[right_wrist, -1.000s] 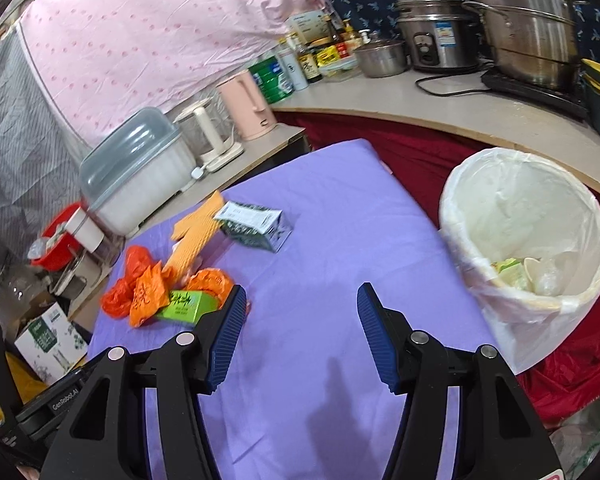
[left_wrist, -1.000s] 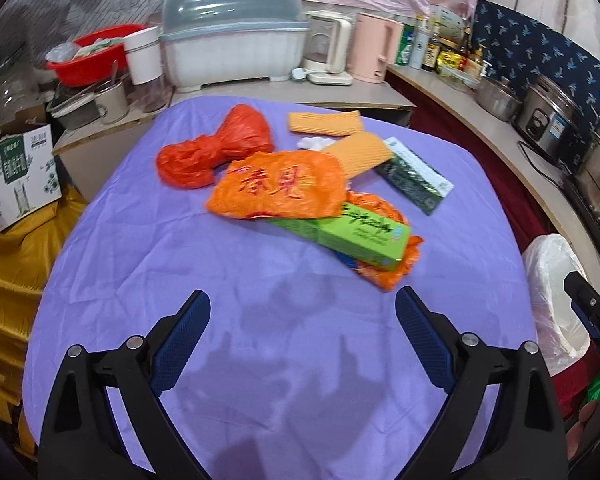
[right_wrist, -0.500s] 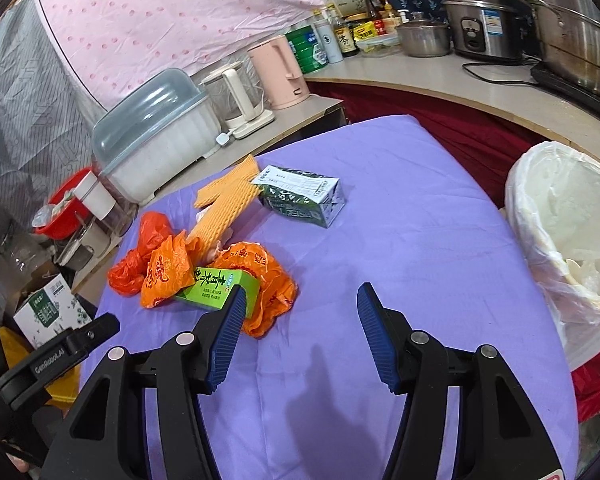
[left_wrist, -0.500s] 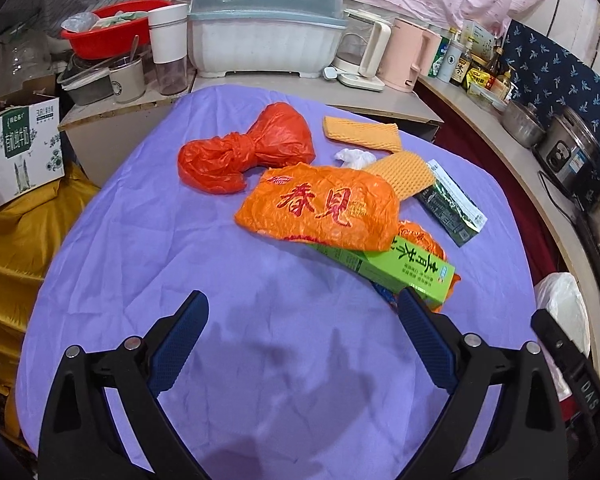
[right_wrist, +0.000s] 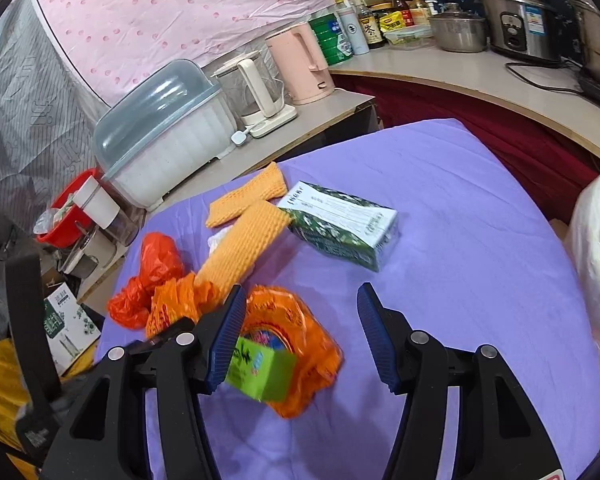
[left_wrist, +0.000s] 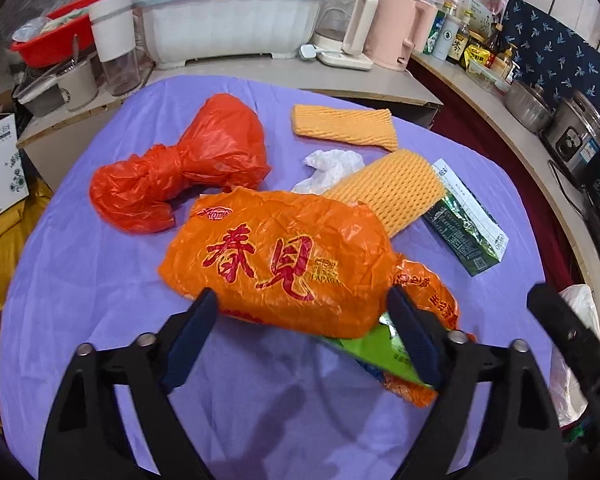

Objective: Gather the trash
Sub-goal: 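Grasp the orange foam fruit net with the right tool while the left tool grasps the orange printed bag, then carry the foam net toward the bin with the right tool while the left tool lifts the orange bag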

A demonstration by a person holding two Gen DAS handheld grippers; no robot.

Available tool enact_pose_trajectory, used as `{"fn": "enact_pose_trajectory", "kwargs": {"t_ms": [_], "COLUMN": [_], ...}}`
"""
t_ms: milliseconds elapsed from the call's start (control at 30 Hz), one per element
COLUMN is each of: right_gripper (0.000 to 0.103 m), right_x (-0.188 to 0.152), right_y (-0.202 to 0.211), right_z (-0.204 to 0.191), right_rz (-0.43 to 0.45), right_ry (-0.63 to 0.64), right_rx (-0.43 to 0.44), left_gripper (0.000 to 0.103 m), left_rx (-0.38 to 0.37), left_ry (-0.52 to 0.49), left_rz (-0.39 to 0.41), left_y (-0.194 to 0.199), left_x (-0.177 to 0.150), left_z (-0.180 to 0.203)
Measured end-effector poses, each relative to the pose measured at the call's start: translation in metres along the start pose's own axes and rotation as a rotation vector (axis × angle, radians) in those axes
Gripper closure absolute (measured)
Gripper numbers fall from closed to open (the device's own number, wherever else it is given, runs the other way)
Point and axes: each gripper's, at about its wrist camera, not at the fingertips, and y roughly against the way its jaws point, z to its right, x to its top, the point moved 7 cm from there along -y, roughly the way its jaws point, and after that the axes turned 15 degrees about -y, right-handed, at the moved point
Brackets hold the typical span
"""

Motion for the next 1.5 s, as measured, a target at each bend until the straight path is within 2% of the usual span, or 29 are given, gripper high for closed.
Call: {"fn": "enact_pose_trajectory", "kwargs": {"t_ms": [133,167,233,533,633,700,800,833,1000,1200,1500], "right_gripper": [0.047,0.047,0.046,0.047,0.053,0.069,0.089,0.091,0.094,0.094,0.094], "right_x": [0.006,0.007,0.006,-0.001,-0.002,-0.003,-0.006,-0.005,0.001,0.015,0.036], "right_y": [-0.024,-0.032,-0.044,-0.092,-0.099,-0.105,-0.108,-0.106,-0.083,-0.034,0.05], "right_z": [-0.012,-0.015,-0.02,-0.037,-0.042,-0.046,-0.051,-0.051,-0.055,-0.054,-0.025], "right_rz": [-0.035,-0.049,-0.075,-0.162,-0.172,-0.182,-0.193,-0.189,-0.138,-0.05,0.066], "right_ry": [-0.01,-0.015,-0.027,-0.073,-0.072,-0.064,-0.05,-0.047,-0.025,0.001,-0.021], "right_rx": [0.026,0.032,0.044,0.089,0.098,0.102,0.105,0.109,0.121,0.126,0.121], "left_gripper": [0.057,0.072,0.088,0.091,0.091,0.091,0.091,0.092,0.092,0.093,0.093], "left_rx": [-0.043,-0.059,-0.097,-0.135,-0.146,-0.149,-0.151,-0.151,-0.121,-0.131,-0.153], "left_ry": [0.013,0.015,0.019,0.044,0.048,0.049,0.051,0.052,0.035,0.027,-0.039], "left_rz": [-0.011,-0.011,-0.017,-0.012,-0.015,-0.013,-0.012,-0.01,0.017,0.051,0.128], "left_y": [-0.006,-0.005,-0.005,-0.004,-0.006,-0.007,-0.006,-0.005,0.009,0.037,0.094], "left_x": [-0.001,-0.001,-0.002,-0.005,-0.007,-0.007,-0.007,-0.006,-0.005,-0.006,-0.006], "left_z": [-0.008,-0.009,-0.012,-0.026,-0.027,-0.028,-0.029,-0.029,-0.029,-0.019,0.021]}}
